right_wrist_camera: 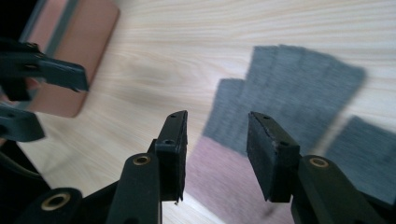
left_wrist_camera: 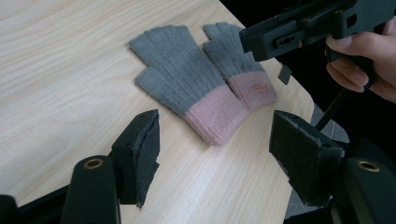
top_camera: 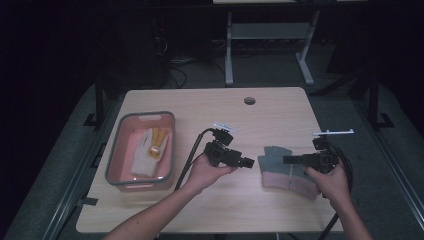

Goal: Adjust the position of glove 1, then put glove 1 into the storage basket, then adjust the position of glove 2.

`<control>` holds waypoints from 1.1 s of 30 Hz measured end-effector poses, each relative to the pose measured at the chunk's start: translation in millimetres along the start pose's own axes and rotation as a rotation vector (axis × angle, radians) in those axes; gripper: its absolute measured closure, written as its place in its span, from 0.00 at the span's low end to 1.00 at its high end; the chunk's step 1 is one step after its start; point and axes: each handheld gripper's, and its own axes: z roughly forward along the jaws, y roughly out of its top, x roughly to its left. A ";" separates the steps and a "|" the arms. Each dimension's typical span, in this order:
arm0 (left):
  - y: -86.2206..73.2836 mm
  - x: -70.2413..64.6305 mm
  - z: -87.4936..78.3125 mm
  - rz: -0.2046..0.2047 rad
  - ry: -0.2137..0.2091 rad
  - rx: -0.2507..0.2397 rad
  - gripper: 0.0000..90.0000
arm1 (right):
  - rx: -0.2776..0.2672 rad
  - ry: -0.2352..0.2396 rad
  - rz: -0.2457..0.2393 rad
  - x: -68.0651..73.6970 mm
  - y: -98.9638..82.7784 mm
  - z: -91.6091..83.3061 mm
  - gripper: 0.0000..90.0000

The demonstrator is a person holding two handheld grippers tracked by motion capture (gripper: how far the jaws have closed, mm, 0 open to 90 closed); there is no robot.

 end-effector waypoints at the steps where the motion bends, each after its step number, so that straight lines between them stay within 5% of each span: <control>1: 0.0 0.0 0.0 0.000 0.000 0.000 0.37 | 0.001 -0.006 0.000 -0.8 -1.0 -1.0 0.64; 12: -0.7 -7.1 7.1 0.014 -0.010 0.007 0.36 | -0.003 -0.070 -0.003 -13.1 -14.0 -11.3 0.64; 24: -3.1 -13.2 23.1 0.033 -0.020 0.035 0.34 | 0.024 -0.195 -0.018 -30.7 -31.6 -16.2 0.63; 33: -3.7 -14.6 27.0 0.040 -0.028 0.046 0.34 | 0.020 -0.223 -0.019 -34.0 -34.4 -13.7 0.63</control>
